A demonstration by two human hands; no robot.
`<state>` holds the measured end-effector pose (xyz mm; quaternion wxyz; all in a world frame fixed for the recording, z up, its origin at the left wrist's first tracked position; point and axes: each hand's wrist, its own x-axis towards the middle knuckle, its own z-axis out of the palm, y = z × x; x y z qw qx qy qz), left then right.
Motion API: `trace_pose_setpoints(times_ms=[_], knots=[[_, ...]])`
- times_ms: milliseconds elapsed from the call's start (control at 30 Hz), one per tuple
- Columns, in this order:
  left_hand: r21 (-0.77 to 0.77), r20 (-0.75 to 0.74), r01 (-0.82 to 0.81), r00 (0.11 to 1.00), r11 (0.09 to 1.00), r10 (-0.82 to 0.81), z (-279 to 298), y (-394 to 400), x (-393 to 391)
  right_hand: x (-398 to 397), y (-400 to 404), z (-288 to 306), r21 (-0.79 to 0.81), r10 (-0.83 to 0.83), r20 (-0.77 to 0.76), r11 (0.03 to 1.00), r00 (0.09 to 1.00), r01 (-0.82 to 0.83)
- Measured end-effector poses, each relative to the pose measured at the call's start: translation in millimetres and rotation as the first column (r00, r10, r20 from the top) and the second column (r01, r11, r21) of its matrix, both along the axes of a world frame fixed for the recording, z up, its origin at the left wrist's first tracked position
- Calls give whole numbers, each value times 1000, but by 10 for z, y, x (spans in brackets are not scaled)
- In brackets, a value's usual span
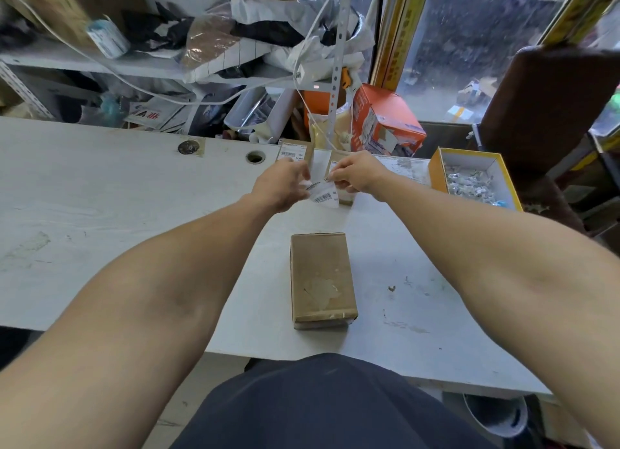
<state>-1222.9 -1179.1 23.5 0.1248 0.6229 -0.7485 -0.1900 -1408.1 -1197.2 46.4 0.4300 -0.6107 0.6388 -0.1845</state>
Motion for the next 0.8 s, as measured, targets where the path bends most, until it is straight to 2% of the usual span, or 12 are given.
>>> trace_pose_setpoints(times_ms=[167, 267, 367, 500, 600, 800], knots=[[24, -83, -1, 997, 1000, 3, 23, -10, -43, -10, 42, 21, 66, 20, 52, 998, 998, -24], [25, -79, 2, 997, 1000, 0, 24, 5, -84, -2, 65, -19, 56, -15, 97, 998, 995, 9], [50, -102, 13, 995, 999, -8, 22, 10, -124, -4, 87, -54, -38, 25, -25, 999, 999, -26], [84, -224, -28, 974, 996, 46, 49, -6, -172, 11, 169, -33, -117, 238, -263, 954, 935, -276], [104, -265, -33, 962, 994, 60, 75, -25, -185, 69, 226, -50, -87, 306, -282, 936, 909, -342], [78, -274, -65, 958, 995, 84, 70, -10, -255, 81, 203, -109, -179, 182, -273, 955, 945, -236]])
